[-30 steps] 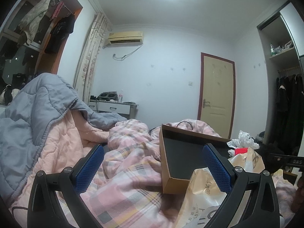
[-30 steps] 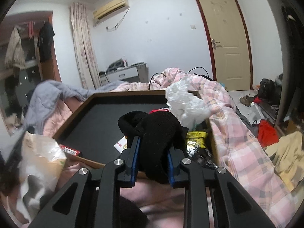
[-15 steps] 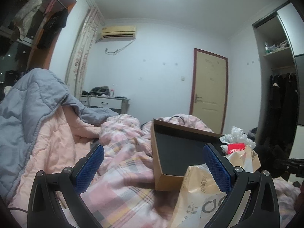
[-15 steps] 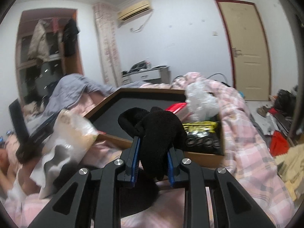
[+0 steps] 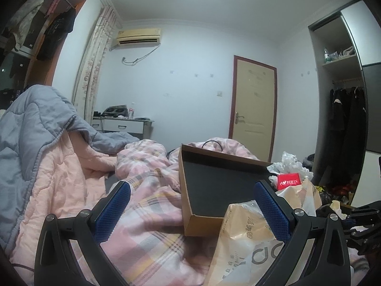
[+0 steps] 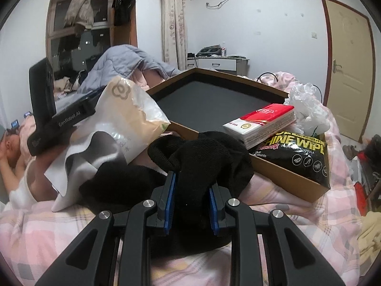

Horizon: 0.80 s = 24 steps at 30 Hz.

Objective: Organize soft objects
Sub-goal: 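Lift the black clothing out and release it onto the bedspread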

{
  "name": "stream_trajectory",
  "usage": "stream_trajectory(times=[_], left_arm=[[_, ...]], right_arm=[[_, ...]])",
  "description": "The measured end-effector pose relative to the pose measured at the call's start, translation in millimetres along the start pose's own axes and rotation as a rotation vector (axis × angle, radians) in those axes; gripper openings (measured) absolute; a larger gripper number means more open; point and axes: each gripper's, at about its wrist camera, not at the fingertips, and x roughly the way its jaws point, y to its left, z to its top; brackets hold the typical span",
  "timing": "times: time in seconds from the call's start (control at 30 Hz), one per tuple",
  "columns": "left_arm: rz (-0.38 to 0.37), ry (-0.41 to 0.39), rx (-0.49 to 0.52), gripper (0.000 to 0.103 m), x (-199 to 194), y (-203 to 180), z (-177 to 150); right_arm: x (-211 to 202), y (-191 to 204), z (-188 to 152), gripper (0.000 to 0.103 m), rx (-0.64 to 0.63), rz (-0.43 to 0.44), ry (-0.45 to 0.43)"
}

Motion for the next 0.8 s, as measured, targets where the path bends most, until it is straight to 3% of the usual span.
stream_trajectory(times=[0.23, 0.33, 0.4, 0.47, 0.67, 0.8], left_arm=[[0.001, 0.01, -0.001, 0.103, 1.8, -1.2, -0.6], [0.001, 0.015, -0.003, 0.103, 3.2, -0.4, -0.7], [0.0, 0.017, -0.003, 0.103, 3.8, -0.4, -1.2], [-0.002, 0.018, -0.005, 0.103, 4.5, 0.7, -0.9], [0.0, 0.018, -0.004, 0.103, 4.5, 0.6, -0.8], [-0.003, 0.018, -0.004, 0.103, 4.7, 0.7, -1.0]], right_arm=[[1.4, -1.5, -1.8, 0.026, -0.008, -0.011, 0.023], [4.5, 4.7, -1.7, 0.054, -0.015, -0.015, 0.025], [2.3, 7.8, -2.1, 0.084, -0.026, -0.029, 0.014], [-3.2, 10.6, -2.6, 0.092, -0.037, -0.052, -0.012], [-10.0, 5.6, -1.4, 0.092, -0.016, -0.083, -0.063], [-13.7, 1.5, -1.4, 0.092, 0.011, -0.148, -0.087]])
